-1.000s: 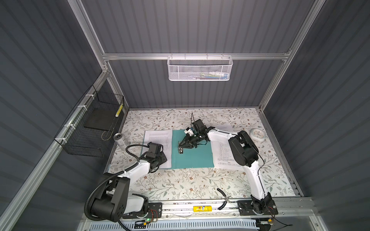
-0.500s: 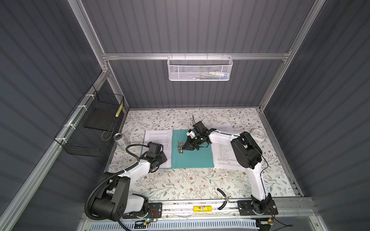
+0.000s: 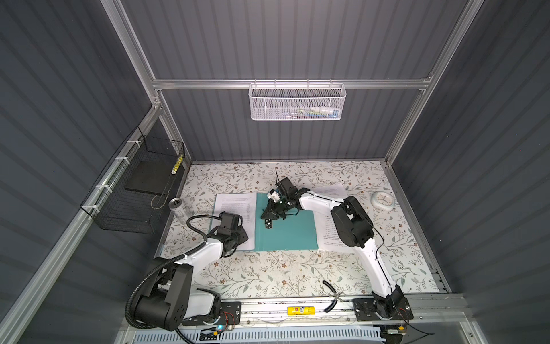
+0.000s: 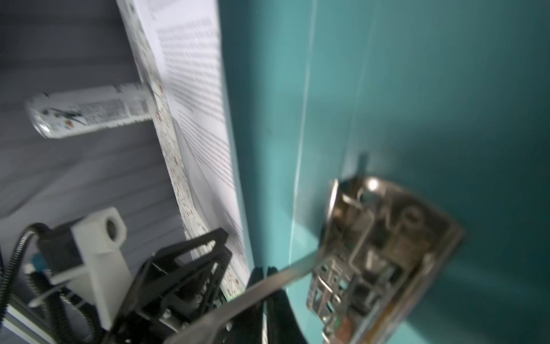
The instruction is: Put the files into the folder
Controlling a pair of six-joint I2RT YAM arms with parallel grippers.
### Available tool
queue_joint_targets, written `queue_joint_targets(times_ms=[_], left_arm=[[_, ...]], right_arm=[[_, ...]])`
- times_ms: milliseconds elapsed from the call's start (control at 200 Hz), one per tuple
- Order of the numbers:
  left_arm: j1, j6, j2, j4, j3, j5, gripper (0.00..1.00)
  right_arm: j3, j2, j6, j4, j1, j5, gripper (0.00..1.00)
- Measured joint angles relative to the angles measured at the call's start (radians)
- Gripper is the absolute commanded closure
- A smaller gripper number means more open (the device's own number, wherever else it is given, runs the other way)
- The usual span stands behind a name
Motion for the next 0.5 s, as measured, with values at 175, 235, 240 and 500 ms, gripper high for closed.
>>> queue_joint_targets(times_ms=[175, 235, 240, 500], left_arm=[[0.000, 0.000, -0.003, -0.003, -0.001, 0.000, 0.59], [0.000, 0.000, -0.006, -0.005, -0.003, 0.000, 0.58], [0.000, 0.000, -0.007, -0.006, -0.003, 0.000, 0.58], [0.000, 0.034, -0.041, -0.061, 0.018, 0.001, 0.36]], right_arm=[[0.214, 0.063, -0.026, -0.077, -0.056, 0.011, 0.89], [0.245, 0.067, -0.040, -0.095, -0.074, 0.012, 0.87], [0.246, 0.067, -0.041, -0.097, -0.076, 0.013, 0.87], [-0.050, -0.187, -0.158, -0.136, -0.202, 0.057, 0.75]])
